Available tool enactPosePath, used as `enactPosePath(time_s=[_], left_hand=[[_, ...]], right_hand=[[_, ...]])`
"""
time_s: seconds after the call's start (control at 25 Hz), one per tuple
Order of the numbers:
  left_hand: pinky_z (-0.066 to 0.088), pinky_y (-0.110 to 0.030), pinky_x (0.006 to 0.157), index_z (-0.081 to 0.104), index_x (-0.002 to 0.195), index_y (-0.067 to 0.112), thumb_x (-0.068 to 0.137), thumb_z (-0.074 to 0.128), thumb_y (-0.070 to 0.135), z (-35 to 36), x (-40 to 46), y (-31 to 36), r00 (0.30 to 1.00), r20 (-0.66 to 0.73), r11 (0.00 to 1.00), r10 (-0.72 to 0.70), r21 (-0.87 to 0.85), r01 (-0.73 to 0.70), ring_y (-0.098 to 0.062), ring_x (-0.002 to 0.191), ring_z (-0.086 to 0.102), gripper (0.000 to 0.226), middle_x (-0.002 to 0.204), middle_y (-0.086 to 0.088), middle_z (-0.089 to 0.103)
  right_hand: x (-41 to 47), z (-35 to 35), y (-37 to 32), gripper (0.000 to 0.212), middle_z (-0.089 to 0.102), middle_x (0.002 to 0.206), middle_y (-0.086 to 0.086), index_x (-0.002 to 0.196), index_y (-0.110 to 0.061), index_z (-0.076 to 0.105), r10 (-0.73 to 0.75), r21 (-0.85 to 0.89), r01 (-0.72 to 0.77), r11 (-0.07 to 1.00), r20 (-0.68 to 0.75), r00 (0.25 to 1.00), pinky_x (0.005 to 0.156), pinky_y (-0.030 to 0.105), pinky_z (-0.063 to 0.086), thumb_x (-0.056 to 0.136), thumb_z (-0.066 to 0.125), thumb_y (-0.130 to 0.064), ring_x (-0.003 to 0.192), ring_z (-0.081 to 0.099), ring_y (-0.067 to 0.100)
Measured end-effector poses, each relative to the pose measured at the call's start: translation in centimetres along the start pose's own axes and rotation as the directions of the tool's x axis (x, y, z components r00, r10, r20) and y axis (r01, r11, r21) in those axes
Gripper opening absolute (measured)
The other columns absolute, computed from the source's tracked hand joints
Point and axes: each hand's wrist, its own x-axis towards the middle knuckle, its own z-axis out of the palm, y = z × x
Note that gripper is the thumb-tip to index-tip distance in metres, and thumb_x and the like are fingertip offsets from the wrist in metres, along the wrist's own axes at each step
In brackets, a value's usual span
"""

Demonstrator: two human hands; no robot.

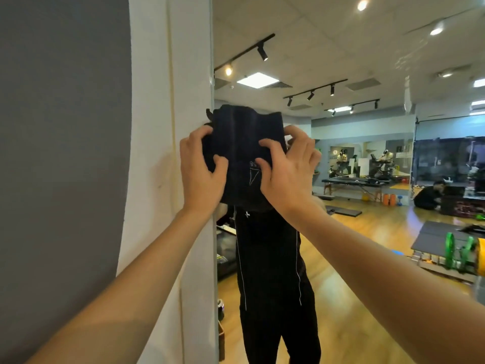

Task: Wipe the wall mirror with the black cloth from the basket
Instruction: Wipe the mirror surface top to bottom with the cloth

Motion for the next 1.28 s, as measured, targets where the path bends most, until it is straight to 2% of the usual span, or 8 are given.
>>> enactPosePath(time_s=[0.2, 0.4, 0.52, 0.68, 0.8, 0.92, 1.08, 1.28], left_hand=[[0.034, -0.007, 0.105, 0.049, 0.129, 0.008, 0.084, 0.057, -0.01, 1.1, 0.8, -0.4, 0.971, -0.113, 0.976, 0.212, 0.075, -0.205, 0.01, 0.126, 0.033, 0.05, 0.13, -0.03, 0.044], [0.035, -0.011, 0.088, 0.049, 0.098, 0.011, 0.079, 0.064, -0.002, 1.5, 1.7, -0.2, 0.942, -0.196, 0.938, 0.273, 0.27, -0.216, -0.014, 0.105, 0.039, 0.028, 0.11, -0.025, 0.048], [0.022, -0.026, 0.077, 0.055, 0.073, 0.011, 0.08, 0.057, 0.001, 0.8, 2.4, -0.7, 0.916, -0.102, 0.819, 0.387, 0.495, -0.291, -0.022, 0.09, 0.04, 0.012, 0.083, -0.011, 0.054], [0.045, -0.025, 0.086, 0.073, 0.111, 0.003, 0.092, 0.052, -0.003, 0.3, 2.6, -1.1, 0.892, 0.07, 0.821, 0.446, 0.364, -0.44, -0.028, 0.097, 0.055, 0.029, 0.102, -0.016, 0.065], [0.044, -0.031, 0.104, 0.061, 0.143, 0.009, 0.097, 0.05, 0.0, 0.3, 2.9, -1.3, 0.871, 0.154, 0.79, 0.467, 0.37, -0.489, -0.027, 0.118, 0.048, 0.048, 0.136, -0.015, 0.062], [0.039, -0.041, 0.104, 0.059, 0.146, 0.015, 0.096, 0.065, 0.007, 0.4, 3.2, -2.3, 0.848, 0.218, 0.719, 0.483, 0.454, -0.526, -0.026, 0.128, 0.042, 0.051, 0.156, -0.008, 0.049], [0.032, -0.049, 0.116, 0.046, 0.156, 0.016, 0.097, 0.053, 0.018, -0.3, 2.3, -3.4, 0.817, 0.309, 0.61, 0.486, 0.55, -0.571, -0.028, 0.144, 0.035, 0.059, 0.166, -0.009, 0.035], [0.017, -0.058, 0.128, 0.025, 0.164, 0.011, 0.1, 0.038, 0.026, 0.0, 2.3, -3.5, 0.845, 0.374, 0.715, 0.382, 0.46, -0.527, -0.036, 0.161, 0.005, 0.066, 0.173, -0.013, 0.015]], right_hand=[[1.1, 0.1, -1.4, 0.044, 0.049, 0.113, 0.015, 0.116, -0.015, 0.062, -0.072, 0.07, 0.079, 0.994, -0.093, 0.993, 0.079, 0.047, 0.05, 0.078, 0.079, -0.002, 0.099, 0.048, 0.031], [4.4, -3.2, -1.5, 0.031, 0.061, 0.105, -0.012, 0.114, -0.029, 0.065, 0.358, 0.347, -0.443, 0.827, 0.283, 0.89, 0.094, 0.042, 0.057, 0.088, 0.081, -0.024, 0.101, 0.062, 0.015], [6.6, -4.8, -1.6, 0.022, 0.067, 0.097, -0.005, 0.099, -0.024, 0.067, 0.395, 0.323, -0.547, 0.772, 0.43, 0.812, 0.087, 0.044, 0.062, 0.085, 0.083, -0.02, 0.094, 0.07, 0.02], [7.6, -6.2, -3.0, 0.022, 0.076, 0.085, 0.014, 0.084, -0.015, 0.056, 0.341, 0.435, -0.68, 0.59, 0.629, 0.699, 0.068, 0.04, 0.067, 0.09, 0.078, -0.013, 0.069, 0.077, 0.023], [6.8, -6.1, -4.4, 0.03, 0.072, 0.105, 0.006, 0.115, -0.019, 0.058, 0.204, 0.448, -0.461, 0.766, 0.51, 0.836, 0.082, 0.038, 0.064, 0.091, 0.076, -0.019, 0.097, 0.073, 0.021], [3.2, -4.1, -5.9, 0.075, 0.041, 0.154, 0.013, 0.161, -0.018, 0.029, 0.055, 0.297, -0.199, 0.934, 0.43, 0.901, 0.118, 0.043, 0.042, 0.096, 0.066, -0.025, 0.142, 0.04, 0.029], [-0.2, -0.8, -4.1, 0.078, -0.009, 0.173, 0.016, 0.167, -0.024, 0.008, -0.027, 0.005, 0.027, 1.0, 0.318, 0.948, 0.13, 0.055, 0.001, 0.104, 0.046, -0.052, 0.159, -0.013, 0.038], [0.1, 2.2, -0.8, 0.079, 0.0, 0.173, 0.02, 0.167, -0.024, 0.017, -0.156, 0.005, 0.157, 0.988, 0.172, 0.973, 0.127, 0.063, 0.01, 0.101, 0.045, -0.058, 0.16, -0.008, 0.04]])
